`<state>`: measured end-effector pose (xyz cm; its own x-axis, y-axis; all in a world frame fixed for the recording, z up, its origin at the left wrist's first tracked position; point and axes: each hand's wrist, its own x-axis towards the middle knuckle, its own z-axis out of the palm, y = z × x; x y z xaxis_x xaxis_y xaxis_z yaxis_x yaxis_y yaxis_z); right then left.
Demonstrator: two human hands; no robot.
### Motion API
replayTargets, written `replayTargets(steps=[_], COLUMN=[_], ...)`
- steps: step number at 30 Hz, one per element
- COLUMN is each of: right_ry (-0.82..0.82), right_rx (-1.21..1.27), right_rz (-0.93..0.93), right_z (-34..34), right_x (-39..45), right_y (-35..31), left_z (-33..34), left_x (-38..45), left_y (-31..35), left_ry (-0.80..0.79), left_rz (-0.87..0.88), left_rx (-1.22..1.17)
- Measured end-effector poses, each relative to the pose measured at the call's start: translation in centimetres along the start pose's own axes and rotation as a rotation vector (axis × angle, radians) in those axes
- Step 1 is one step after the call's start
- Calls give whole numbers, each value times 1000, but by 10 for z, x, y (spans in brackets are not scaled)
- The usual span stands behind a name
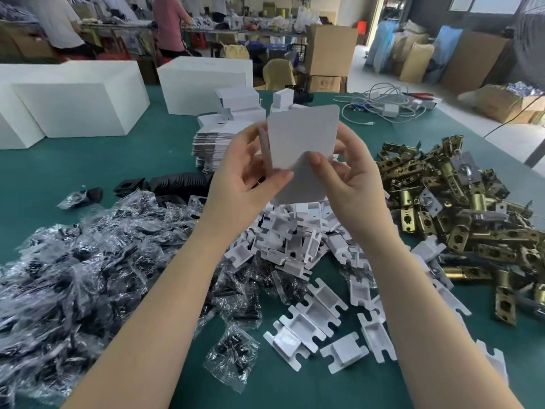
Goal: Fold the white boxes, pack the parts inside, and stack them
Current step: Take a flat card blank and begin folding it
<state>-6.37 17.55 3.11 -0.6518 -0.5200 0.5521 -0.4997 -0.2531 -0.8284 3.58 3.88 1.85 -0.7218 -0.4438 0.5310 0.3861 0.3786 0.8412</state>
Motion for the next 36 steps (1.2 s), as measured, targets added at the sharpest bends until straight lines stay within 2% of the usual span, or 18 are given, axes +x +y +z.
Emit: replayTargets(steps=[5,10,15,27,30,33,35,36], right_ry=[58,56,17,-77,-93,-37,-142,-218], right_rx=[33,-33,-89,-16,-60,-267,-377,-398], right_rz=[-90,-131,-109,-13,24,-28,-53,-43], right_z=[3,-1,-5,-3,-2,2,7,11], right_x=[-4,-4,-3,-3,-2,-2,-3,-4], right_y=[1,1,3,-6,-4,-2,-3,-2], left_z=[-2,-3,-6,-12,-9,-1,1,1], left_x=[1,2,2,1,2,3,3,3], left_y=[0,4,9,22,24,25,25,26], left_ry=[59,-15,-76,-104,-8,230,335,326], left_rz=[61,121,101,34,48,71,54,48], left_rx=[49,36,92,94,99,150,144,126])
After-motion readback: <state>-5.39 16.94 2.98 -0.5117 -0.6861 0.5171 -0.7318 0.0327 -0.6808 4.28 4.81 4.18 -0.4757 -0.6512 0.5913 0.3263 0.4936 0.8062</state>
